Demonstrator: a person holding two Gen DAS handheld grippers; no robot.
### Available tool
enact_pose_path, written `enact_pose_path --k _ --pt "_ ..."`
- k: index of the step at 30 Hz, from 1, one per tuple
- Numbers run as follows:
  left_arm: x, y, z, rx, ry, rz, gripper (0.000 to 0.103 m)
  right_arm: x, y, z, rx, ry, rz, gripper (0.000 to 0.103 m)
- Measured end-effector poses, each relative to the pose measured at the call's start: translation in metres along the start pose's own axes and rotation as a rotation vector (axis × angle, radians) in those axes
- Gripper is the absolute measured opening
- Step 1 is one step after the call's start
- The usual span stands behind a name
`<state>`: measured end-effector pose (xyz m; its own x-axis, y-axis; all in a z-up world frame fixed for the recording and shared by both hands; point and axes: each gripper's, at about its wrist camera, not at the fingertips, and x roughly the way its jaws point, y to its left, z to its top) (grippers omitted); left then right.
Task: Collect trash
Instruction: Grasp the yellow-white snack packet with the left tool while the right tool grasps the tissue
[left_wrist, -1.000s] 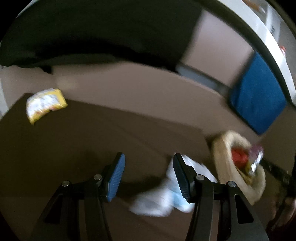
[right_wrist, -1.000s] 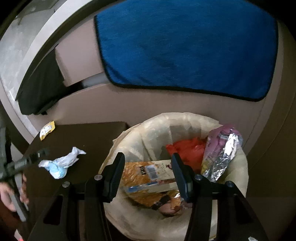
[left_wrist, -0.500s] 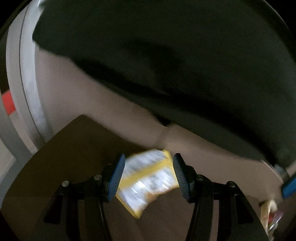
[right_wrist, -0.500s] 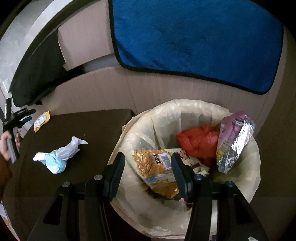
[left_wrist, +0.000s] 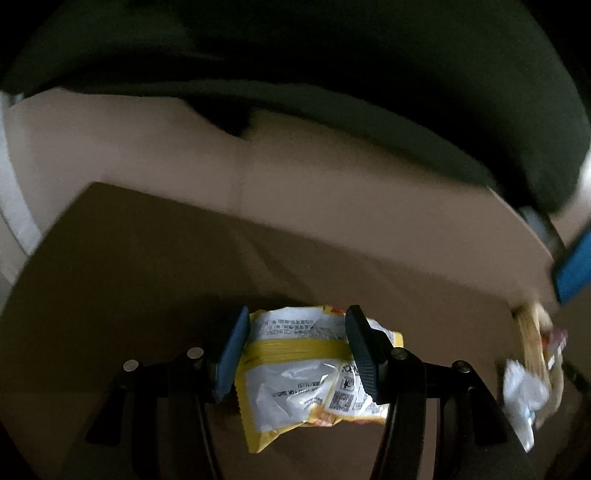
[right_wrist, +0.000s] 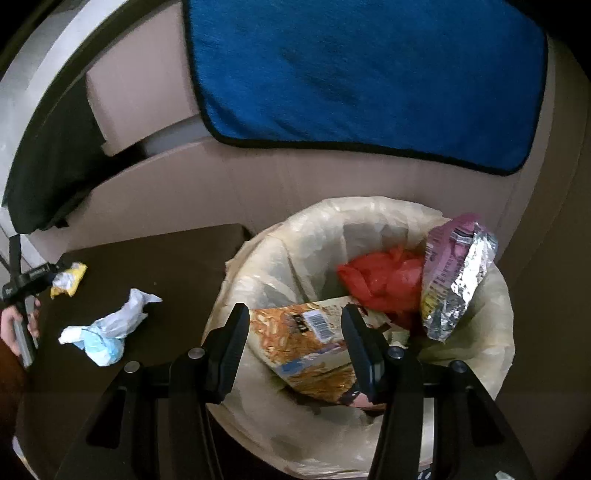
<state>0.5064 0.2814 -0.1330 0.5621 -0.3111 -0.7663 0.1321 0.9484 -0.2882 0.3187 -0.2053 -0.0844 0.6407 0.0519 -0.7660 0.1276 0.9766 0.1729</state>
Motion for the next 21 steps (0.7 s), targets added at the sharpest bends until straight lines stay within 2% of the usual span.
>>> enact_pose_path --k 3,4,7,10,15,18,21 --pt "-0.006 -0.022 -0.019 -0.004 0.022 0.038 0.053 -0.007 0.008 -0.001 -0.033 -0.017 -0.003 0.05" --pt "-0.01 -0.028 -0.025 -0.016 0.022 0.045 0.045 -0.008 0.009 -0.001 -0.035 -0.02 -0.002 0.05" --pt "-0.024 -0.042 -0.039 -0.04 0.018 -0.008 0.04 -0.015 0.011 -0.003 -0.034 -0.025 0.013 0.05" --pt "-0.047 -0.057 -0.048 -0.019 -0.008 -0.04 0.037 -0.021 0.025 -0.006 -0.074 -0.015 0.062 0.05" --pt "-0.098 -0.07 -0.053 -0.008 -0.084 -0.056 0.04 -0.024 0.081 -0.01 -0.188 0.006 0.225 0.05" --pt "-0.122 -0.076 -0.048 0.014 -0.13 -0.028 0.042 -0.016 0.121 -0.011 -0.255 0.032 0.298 0.051" --pt "-0.132 -0.076 -0.056 0.004 -0.136 -0.026 0.043 0.001 0.159 -0.018 -0.336 0.051 0.322 0.051"
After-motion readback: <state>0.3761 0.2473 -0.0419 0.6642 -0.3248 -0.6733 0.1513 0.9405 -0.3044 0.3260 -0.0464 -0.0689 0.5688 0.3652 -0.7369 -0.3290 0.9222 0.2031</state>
